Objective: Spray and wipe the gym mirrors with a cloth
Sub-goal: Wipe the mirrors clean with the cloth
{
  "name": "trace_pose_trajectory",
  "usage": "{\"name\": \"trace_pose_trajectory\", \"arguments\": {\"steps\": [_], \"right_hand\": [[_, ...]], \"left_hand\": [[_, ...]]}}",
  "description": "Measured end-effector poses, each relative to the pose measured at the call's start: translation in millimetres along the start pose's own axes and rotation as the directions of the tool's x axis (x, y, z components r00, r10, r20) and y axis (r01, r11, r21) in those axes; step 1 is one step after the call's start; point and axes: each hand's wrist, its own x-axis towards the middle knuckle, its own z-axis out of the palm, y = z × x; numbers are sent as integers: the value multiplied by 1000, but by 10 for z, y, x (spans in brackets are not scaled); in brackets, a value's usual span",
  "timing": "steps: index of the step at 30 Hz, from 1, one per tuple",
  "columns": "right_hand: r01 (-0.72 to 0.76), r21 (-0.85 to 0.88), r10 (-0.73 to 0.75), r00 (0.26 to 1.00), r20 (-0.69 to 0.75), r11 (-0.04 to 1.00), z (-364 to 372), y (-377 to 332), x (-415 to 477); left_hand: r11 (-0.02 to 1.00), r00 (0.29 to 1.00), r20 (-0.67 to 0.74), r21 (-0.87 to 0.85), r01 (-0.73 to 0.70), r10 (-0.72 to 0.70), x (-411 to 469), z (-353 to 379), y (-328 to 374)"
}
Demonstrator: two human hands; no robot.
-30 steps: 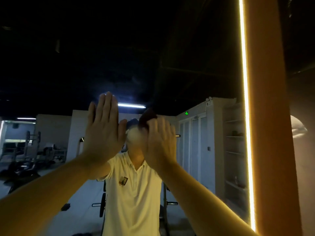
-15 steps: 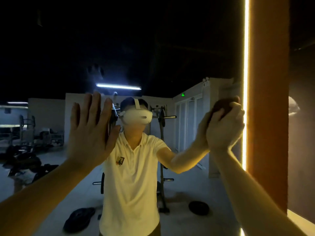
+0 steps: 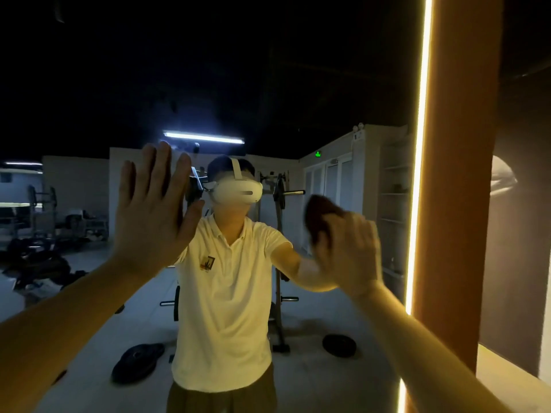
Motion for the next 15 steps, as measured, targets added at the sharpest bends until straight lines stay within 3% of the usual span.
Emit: {"name": "trace_pose_trajectory", "arguments": {"steps": [3,4,6,7,8,10,12,14,15], "right_hand": [[-361,-18,361,932,12,932,-193,584,-167],[-490,-3,490,872,-8,872,-257,601,-172],[-720,133,731,680,-61,681,-308,364,-52],[-773,203,796,601,-72,601,-327,165,27],[-784,227,813,577,-78,578,-322,-44,97],[-691,175,707,705,-56,702,-241,-487,85],[-522,210,518,852,79,827,-116,-918,-75],[-240,312,187,964,189,919,-108,-1243,-202],[-112,349,32,973,227,930,-110,-1278,-268]], "left_hand": [[1000,1000,11,3,5,-5,0,-4,8],[1000,1000,18,5,9,-9,-1,-2,13],[1000,999,28,11,26,-26,-10,11,42],[999,999,24,10,37,-37,-20,26,69],[999,998,20,9,52,-52,-31,41,103],[996,995,25,0,95,-95,-85,57,198],[993,993,25,-23,118,-117,-235,63,322],[996,997,9,-45,71,-71,-500,79,446],[998,999,-5,-49,37,-37,-645,91,483]]}}
